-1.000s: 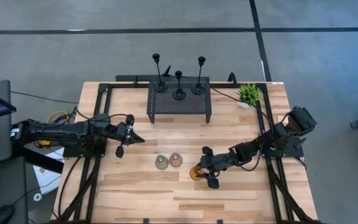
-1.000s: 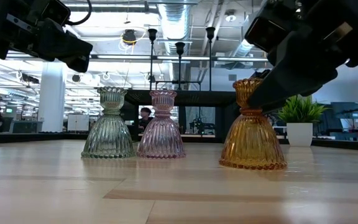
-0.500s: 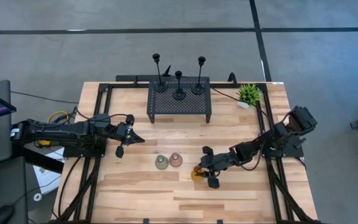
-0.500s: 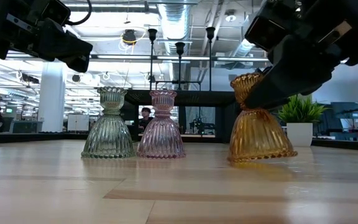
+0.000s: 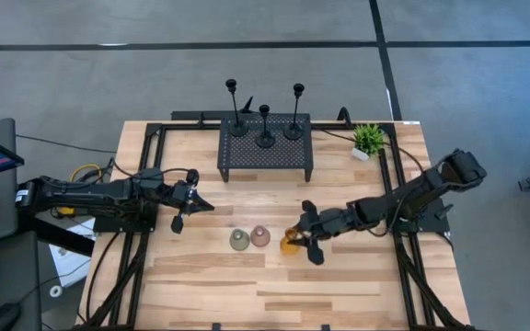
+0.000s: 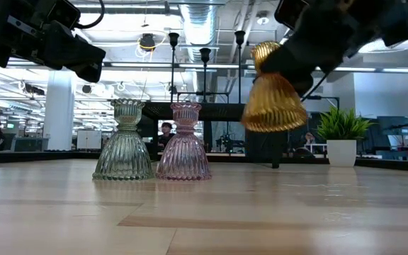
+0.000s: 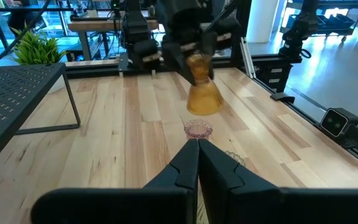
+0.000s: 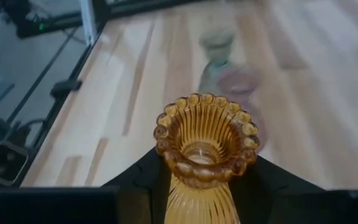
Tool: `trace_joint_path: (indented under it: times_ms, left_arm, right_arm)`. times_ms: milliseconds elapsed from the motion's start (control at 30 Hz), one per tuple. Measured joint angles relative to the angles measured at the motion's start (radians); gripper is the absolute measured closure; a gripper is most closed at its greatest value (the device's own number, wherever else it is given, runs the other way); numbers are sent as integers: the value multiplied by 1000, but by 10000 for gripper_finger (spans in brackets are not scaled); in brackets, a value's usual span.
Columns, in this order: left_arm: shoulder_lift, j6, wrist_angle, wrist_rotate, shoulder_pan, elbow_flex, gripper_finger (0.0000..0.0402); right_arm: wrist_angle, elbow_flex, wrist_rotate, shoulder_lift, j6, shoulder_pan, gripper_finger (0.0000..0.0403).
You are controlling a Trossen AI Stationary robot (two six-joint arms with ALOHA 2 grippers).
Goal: Pick & Place candle stick holders
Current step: Put the orange glass candle holder on the shelf
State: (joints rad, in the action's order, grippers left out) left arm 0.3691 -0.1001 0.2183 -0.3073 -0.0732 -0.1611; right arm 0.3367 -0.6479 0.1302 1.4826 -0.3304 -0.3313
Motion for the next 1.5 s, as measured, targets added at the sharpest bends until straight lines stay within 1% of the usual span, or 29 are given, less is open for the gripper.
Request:
trace_joint_path:
  times_ms: [133,333,567,667,867,1067,1233,1500]
  left_arm:
    - [0,0,0,0,0,0,392]
    - [0,0,0,0,0,0,392]
    - [0,0,0,0,0,0,392]
    - [0,0,0,0,0,0,392]
    - [0,0,0,1,0,0,392]
    - [0,-9,0,48,0,0,392]
    - [0,-30,0,78,0,0,392]
    - [0,-30,0,79,0,0,392]
  right_arm:
    - [-20,0,2,-60,0,47,268]
    - [-45,0,2,-139,52,130,283]
    - [-46,-3,2,-200,52,247,274]
    - [-77,-29,2,-208,68,292,278]
    - [-202,-148,2,-200,133,365,280]
    - [-310,-251,10,-200,184,441,279]
    - [-330,-269,10,-200,207,513,282]
    - [-333,-269,9,-150,209,594,281]
